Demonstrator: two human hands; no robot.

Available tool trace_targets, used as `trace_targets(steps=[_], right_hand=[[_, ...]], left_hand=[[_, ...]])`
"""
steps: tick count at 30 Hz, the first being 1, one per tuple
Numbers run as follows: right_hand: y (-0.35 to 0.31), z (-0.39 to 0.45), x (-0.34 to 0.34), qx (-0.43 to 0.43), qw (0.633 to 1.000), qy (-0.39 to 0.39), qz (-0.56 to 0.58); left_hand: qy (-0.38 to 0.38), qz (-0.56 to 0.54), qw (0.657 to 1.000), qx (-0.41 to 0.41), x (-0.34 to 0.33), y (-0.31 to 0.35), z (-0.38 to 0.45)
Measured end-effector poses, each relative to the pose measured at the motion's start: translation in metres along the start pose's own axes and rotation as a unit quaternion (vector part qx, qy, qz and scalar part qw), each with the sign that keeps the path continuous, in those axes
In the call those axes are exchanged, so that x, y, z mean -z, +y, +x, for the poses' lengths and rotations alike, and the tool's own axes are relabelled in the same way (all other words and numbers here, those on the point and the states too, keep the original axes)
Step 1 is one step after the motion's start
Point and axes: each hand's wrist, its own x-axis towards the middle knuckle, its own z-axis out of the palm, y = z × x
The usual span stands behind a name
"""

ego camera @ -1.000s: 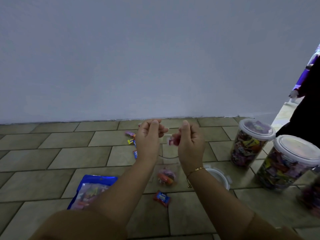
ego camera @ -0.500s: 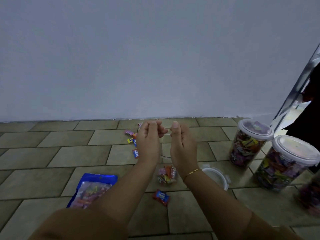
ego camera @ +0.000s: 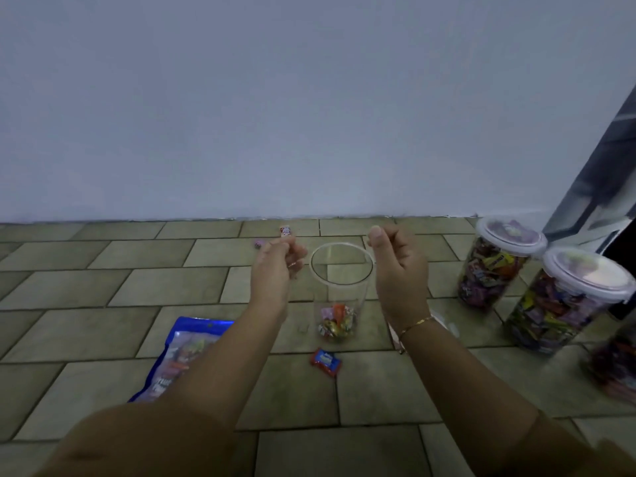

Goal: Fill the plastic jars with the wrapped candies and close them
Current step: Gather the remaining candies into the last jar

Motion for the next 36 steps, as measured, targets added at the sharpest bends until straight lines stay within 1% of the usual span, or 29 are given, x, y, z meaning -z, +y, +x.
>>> trace_targets(steps=[2, 5, 8, 10, 12, 14, 16, 19, 22, 23, 25, 29, 32, 36], right_hand=[[0.003, -0.012, 0.003, 0.073, 0.996, -0.007, -0.058], [0.015, -0.04, 0.004, 0.174, 0.975, -0.029, -0.133], [0.035, -0.073, 0.008, 0.217, 0.949, -0.108, -0.201], [0.048, -0.09, 0.011, 0.203, 0.92, -0.18, -0.282], [0.056, -0.1, 0.013, 0.162, 0.873, -0.245, -0.389], [0.061, -0.104, 0.014, 0.105, 0.833, -0.291, -0.459], [0.063, -0.103, 0.016, 0.062, 0.815, -0.319, -0.48], [0.059, -0.098, 0.017, 0.063, 0.816, -0.327, -0.472], [0.051, -0.095, 0.016, 0.088, 0.849, -0.31, -0.42], [0.048, -0.093, 0.015, 0.11, 0.861, -0.286, -0.406], [0.04, -0.089, 0.013, 0.181, 0.884, -0.211, -0.376], [0.019, -0.072, 0.012, 0.258, 0.9, -0.098, -0.338], [0.006, -0.055, 0.011, 0.272, 0.909, -0.045, -0.313], [0.0, -0.036, 0.008, 0.229, 0.915, -0.02, -0.332]], left_hand=[[0.011, 0.072, 0.997, 0.041, 0.008, -0.011, -0.004], [0.008, 0.157, 0.984, 0.087, 0.018, -0.029, -0.009], [0.005, 0.213, 0.971, 0.109, 0.025, -0.042, -0.018], [0.004, 0.224, 0.967, 0.122, 0.029, -0.046, -0.026], [0.005, 0.22, 0.966, 0.136, 0.033, -0.049, -0.031], [0.009, 0.214, 0.966, 0.142, 0.037, -0.051, -0.033], [0.015, 0.213, 0.966, 0.143, 0.039, -0.051, -0.032], [0.015, 0.208, 0.968, 0.139, 0.041, -0.05, -0.029], [0.008, 0.215, 0.967, 0.133, 0.041, -0.047, -0.026], [0.007, 0.222, 0.966, 0.13, 0.042, -0.046, -0.026], [0.006, 0.231, 0.966, 0.119, 0.042, -0.044, -0.024], [0.002, 0.223, 0.969, 0.104, 0.04, -0.038, -0.021], [0.003, 0.212, 0.973, 0.096, 0.038, -0.034, -0.018], [-0.007, 0.231, 0.97, 0.078, 0.037, -0.029, -0.012]])
